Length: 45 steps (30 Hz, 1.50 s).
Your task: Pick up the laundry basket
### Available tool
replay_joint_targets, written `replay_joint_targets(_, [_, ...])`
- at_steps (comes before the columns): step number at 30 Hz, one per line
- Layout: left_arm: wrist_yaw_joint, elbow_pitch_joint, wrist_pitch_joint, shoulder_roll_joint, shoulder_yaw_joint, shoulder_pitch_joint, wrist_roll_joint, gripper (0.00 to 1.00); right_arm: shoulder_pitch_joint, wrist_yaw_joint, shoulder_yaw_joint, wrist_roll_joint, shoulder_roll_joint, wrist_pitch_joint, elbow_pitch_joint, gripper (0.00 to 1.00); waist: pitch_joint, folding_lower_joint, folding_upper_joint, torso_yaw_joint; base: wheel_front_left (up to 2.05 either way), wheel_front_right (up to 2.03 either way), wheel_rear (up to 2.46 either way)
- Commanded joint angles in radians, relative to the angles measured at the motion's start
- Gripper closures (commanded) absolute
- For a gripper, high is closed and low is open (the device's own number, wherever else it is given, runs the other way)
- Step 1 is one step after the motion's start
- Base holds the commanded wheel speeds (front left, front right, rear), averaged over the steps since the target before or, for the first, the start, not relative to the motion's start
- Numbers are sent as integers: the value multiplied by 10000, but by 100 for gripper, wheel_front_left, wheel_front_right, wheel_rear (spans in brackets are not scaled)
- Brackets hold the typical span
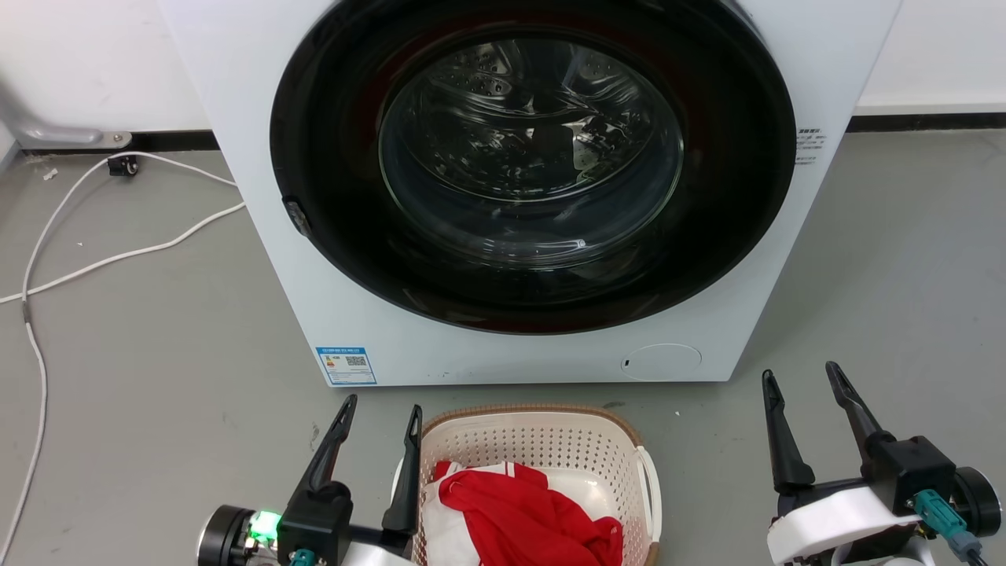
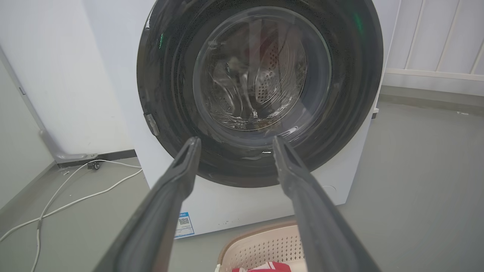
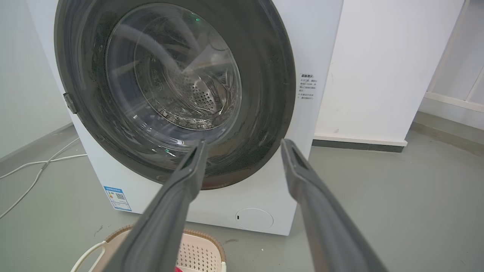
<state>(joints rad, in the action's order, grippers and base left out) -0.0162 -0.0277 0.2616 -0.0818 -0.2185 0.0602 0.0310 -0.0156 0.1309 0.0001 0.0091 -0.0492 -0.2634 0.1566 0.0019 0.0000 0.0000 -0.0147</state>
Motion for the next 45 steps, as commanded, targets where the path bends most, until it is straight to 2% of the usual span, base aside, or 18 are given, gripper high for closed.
replay_joint_targets(1, [38,-52,50,32,25,152,29,0,-29,-3,15,21,-19,-21,28,0,19,0,0,-13,0,0,0])
replay_joint_targets(10, [104,-604,40,65,371,-182,2,0,-453,-3,31,-109,-19,-20,298,0,979,0,0,-200,0,0,0])
replay_joint_targets(17, [329,-1149,40,-47,845,-1170,155,0,-1308,-3,45,-209,-18,-19,377,0,2882,0,0,-271,0,0,0])
replay_joint_targets(24, [688,-2243,40,-259,1193,-2559,203,0,-2321,-3,22,-325,-16,255,1077,0,4372,0,0,-139,0,0,0])
replay_joint_targets(35, [1298,-5978,40,-680,947,-5448,457,0,-4682,-4,459,-308,-19,1341,3273,0,6332,0,0,-32,0,0,0])
replay_joint_targets(40, [1426,-7929,-183,-1014,256,-6873,240,0,-5774,-3,663,-426,-13,2053,4668,0,7017,0,0,36,0,0,0])
replay_joint_targets(45, [1450,-9378,-398,-965,-402,-7973,539,0,-6677,-3,871,-148,-13,2534,5944,0,7526,0,0,96,0,0,0])
